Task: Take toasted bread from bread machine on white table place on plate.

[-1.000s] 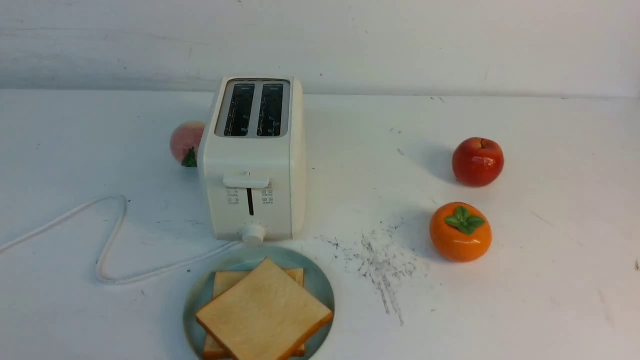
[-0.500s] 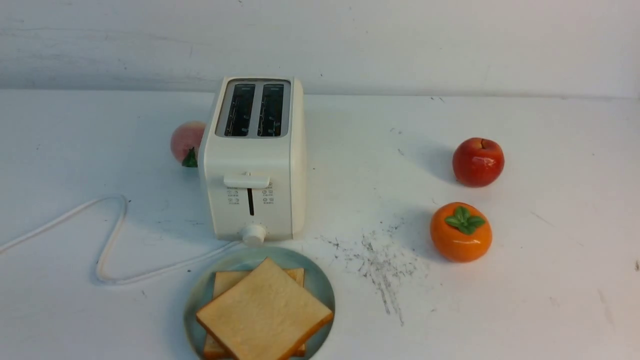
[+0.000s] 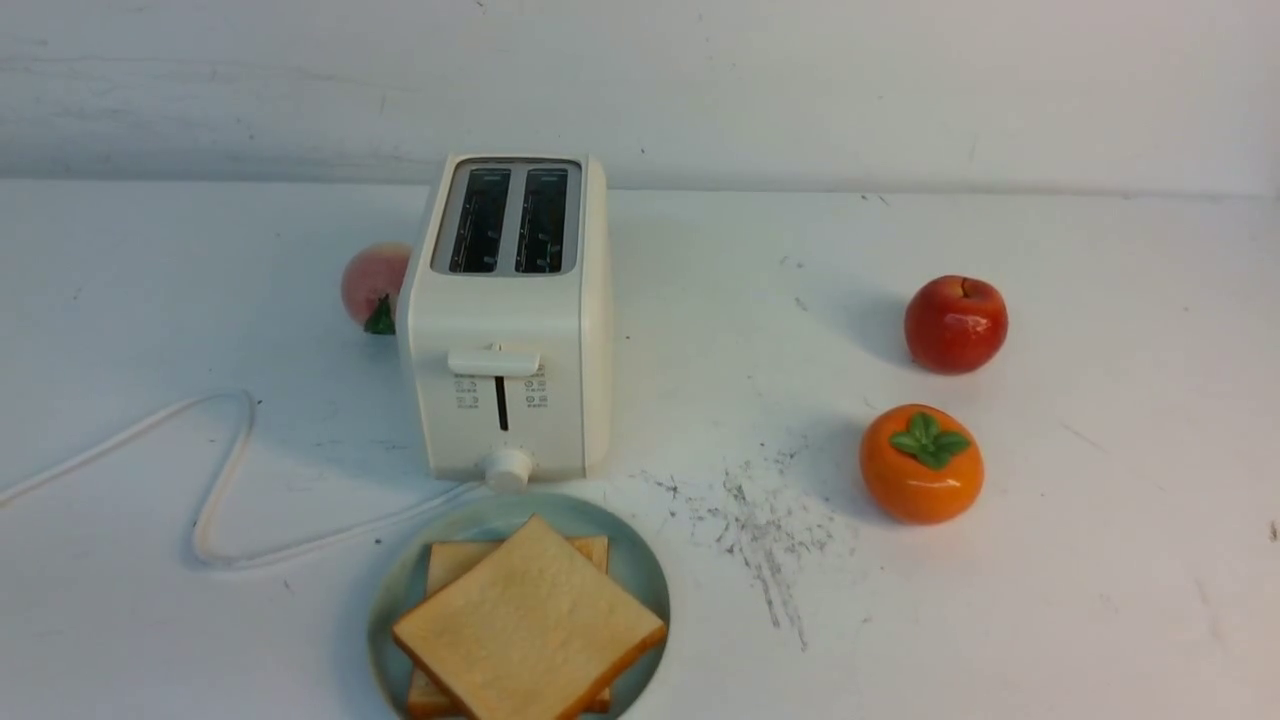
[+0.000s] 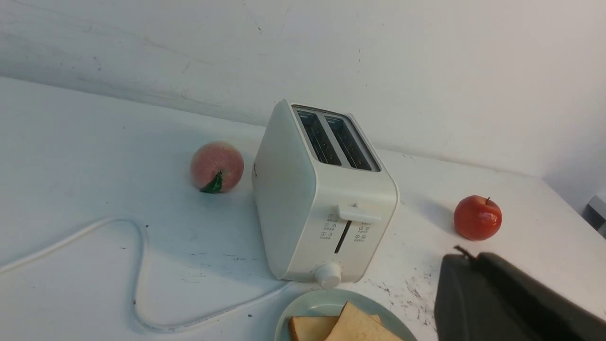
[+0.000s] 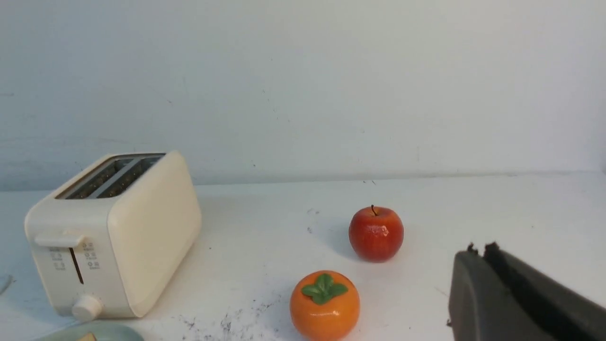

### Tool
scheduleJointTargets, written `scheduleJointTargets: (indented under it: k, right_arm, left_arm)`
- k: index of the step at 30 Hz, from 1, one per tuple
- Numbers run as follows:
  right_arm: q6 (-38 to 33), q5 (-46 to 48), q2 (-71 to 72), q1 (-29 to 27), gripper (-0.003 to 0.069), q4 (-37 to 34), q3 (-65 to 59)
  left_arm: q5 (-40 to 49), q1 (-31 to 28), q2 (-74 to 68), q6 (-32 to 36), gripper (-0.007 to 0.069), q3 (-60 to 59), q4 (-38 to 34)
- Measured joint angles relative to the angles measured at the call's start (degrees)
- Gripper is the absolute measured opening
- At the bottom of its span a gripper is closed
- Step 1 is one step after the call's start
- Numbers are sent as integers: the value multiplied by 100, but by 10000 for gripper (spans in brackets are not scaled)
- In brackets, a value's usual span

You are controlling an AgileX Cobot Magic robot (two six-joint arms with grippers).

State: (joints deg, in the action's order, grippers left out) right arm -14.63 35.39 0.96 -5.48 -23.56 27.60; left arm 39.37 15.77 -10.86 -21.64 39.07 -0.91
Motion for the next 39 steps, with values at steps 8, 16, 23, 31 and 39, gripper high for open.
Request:
scheduleJointTargets:
  k: [8,16,23,31,39]
  right_arm:
    - [-5,213,0,0,15,-7,-111]
    - [-5,298,0,0,24,-7,-111]
    - [-5,298,0,0,34,-7,-111]
    - [-10,298,0,0,46,-7,-112]
    - [-10,305,5,0,57,-7,-119]
  left_arm:
    - [97,0,0,0,17,0,-10]
    - [97,0,0,0,22,0,-17]
    - [-183,0,89,16,30,-361,194]
    - [-1658,-833,947,27,36,-2637,358]
    - [-2053,-1302,1145,27,38,-4047,370]
